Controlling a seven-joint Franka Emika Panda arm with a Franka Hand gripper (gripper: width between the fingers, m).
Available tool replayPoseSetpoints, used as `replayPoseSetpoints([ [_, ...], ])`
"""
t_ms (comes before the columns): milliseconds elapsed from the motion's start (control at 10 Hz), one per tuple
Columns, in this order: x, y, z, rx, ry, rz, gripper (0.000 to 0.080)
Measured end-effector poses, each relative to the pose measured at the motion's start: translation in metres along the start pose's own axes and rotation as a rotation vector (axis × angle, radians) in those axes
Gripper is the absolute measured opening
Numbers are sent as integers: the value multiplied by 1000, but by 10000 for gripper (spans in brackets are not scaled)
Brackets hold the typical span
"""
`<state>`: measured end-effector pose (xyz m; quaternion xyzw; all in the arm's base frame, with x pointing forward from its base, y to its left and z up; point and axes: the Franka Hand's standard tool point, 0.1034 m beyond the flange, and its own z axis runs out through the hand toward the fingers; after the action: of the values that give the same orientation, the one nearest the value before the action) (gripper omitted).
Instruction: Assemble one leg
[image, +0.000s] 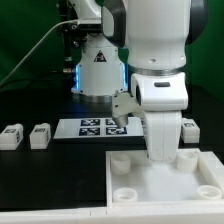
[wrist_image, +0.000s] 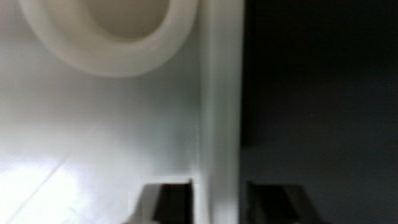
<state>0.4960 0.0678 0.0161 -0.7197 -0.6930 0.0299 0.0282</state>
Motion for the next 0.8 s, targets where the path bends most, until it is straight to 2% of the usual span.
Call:
replayPoseSetpoints([
  [200,0,0,0,1,0,1,429],
  [300,0,0,0,1,0,1,429],
  [400,-1,0,0,1,0,1,599],
  [500,-1,0,0,1,0,2,634],
  [800,-1,0,1,1,0,3,649],
])
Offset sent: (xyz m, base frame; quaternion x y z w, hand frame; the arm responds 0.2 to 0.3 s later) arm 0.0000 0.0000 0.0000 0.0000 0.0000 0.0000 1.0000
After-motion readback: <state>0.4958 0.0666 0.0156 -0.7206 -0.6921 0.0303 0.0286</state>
